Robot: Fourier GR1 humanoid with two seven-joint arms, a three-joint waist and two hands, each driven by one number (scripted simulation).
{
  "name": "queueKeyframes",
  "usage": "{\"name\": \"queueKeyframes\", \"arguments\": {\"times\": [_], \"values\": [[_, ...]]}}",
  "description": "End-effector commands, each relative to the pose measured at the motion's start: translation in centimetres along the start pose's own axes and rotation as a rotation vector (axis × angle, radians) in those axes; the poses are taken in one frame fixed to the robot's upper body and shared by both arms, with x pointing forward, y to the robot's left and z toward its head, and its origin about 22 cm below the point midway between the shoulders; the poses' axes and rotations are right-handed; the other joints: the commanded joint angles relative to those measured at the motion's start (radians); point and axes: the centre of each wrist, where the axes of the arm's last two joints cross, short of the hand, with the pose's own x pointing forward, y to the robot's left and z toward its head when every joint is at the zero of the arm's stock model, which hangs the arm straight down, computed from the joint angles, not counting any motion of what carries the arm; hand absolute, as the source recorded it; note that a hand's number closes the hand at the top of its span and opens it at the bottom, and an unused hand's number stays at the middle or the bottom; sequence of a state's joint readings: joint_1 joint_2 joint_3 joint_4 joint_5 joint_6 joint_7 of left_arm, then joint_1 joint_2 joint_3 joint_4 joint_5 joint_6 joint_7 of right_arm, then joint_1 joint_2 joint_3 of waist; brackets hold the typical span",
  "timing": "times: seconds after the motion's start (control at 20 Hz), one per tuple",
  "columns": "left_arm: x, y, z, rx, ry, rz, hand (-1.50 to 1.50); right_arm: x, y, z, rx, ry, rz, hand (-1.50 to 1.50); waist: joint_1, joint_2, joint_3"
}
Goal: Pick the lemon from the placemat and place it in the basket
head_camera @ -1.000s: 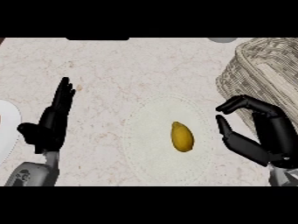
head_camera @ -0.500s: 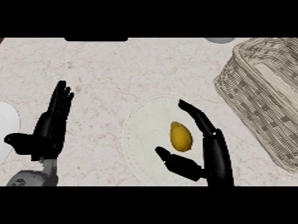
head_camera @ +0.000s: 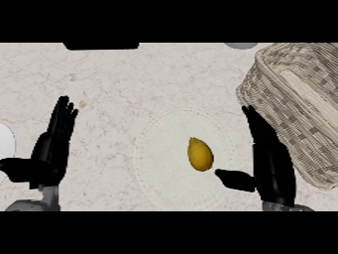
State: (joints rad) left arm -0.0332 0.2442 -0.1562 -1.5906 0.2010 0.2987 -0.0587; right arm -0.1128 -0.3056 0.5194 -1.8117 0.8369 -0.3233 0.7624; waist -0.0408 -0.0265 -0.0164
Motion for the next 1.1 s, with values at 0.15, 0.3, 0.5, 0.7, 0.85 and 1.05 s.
{"name": "queueKeyframes", "arguments": {"times": [0.15, 0.3, 0.5, 0.7, 0.85, 1.05], "values": [[0.2, -0.3, 1.2, -0.021, -0.007, 0.015, 0.00, 6.1, -4.1, 1.9, 0.185, 0.108, 0.207, -1.50, 0.039, 0.004, 0.006], [0.8, -0.9, 0.2, -0.037, -0.007, 0.017, 0.00, 9.7, -5.5, 3.4, 0.241, 0.113, 0.199, -1.50, 0.034, 0.012, 0.008], [1.0, 0.0, -0.4, -0.030, -0.025, 0.014, 0.00, 12.3, -6.1, 3.1, 0.249, 0.163, 0.210, -1.50, 0.040, 0.019, 0.011], [0.7, -0.3, 1.4, -0.048, -0.008, 0.018, 0.00, 11.9, -5.6, 1.8, 0.234, 0.227, 0.292, -1.50, 0.042, 0.016, 0.012], [1.0, -0.7, 1.0, -0.030, -0.026, 0.014, 0.00, 11.7, -3.6, 1.4, 0.268, 0.268, 0.335, -1.50, 0.038, 0.019, 0.013], [1.0, -1.4, 2.1, -0.033, -0.006, 0.025, 0.00, 12.1, -4.7, 1.3, 0.262, 0.277, 0.314, -1.50, 0.038, 0.017, 0.014]]}}
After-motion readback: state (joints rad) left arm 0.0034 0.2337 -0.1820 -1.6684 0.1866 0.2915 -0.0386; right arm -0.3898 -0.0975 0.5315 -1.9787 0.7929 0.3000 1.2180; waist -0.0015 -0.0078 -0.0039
